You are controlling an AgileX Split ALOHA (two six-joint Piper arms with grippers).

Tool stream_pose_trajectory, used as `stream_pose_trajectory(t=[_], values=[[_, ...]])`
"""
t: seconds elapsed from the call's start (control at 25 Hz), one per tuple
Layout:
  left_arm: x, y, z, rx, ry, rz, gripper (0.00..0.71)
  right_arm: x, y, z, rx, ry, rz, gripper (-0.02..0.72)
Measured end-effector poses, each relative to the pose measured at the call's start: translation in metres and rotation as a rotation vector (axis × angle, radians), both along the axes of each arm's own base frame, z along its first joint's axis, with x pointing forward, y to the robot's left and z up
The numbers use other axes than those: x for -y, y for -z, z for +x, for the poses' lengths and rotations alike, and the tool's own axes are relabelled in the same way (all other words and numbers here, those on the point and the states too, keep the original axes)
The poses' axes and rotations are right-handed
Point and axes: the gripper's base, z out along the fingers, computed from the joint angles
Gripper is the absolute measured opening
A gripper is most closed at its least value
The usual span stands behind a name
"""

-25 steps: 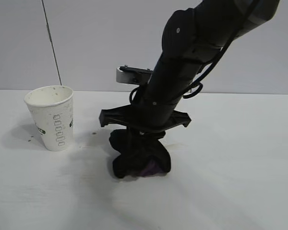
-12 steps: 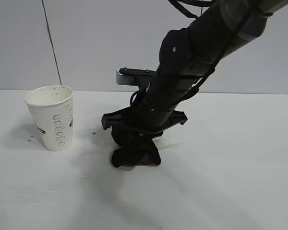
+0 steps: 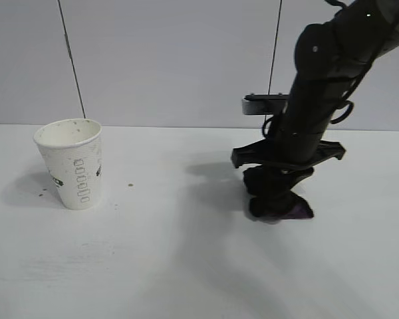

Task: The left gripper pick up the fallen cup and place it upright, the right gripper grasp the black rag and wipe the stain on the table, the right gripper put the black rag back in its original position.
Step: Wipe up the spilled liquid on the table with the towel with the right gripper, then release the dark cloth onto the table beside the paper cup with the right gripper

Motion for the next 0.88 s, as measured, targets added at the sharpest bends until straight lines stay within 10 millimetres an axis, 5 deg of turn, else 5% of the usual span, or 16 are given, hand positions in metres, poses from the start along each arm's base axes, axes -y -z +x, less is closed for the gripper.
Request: stream_pose_trajectory(t=[0.24, 0.44, 0.72, 0.8, 0.88], values=[[0.0, 0.0, 0.0, 0.0, 0.0, 0.0, 0.695, -0.047, -0.004, -0.013, -0.065, -0.105, 0.267, 0.104], [0.0, 0.0, 0.0, 0.0, 0.0, 0.0, 0.695, -0.091, -0.006, -0.02, 0.015, -0.214, 0.308, 0.104], [0.0, 0.0, 0.0, 0.0, 0.0, 0.0, 0.695, -0.091, -0.004, -0.023, 0.005, -0.26, 0.24, 0.107], [0.0, 0.0, 0.0, 0.0, 0.0, 0.0, 0.695, -0.089, -0.004, -0.023, -0.005, -0.266, 0.23, 0.16], [0.0, 0.0, 0.0, 0.0, 0.0, 0.0, 0.695, -0.088, -0.007, -0.024, 0.001, -0.261, 0.232, 0.298]])
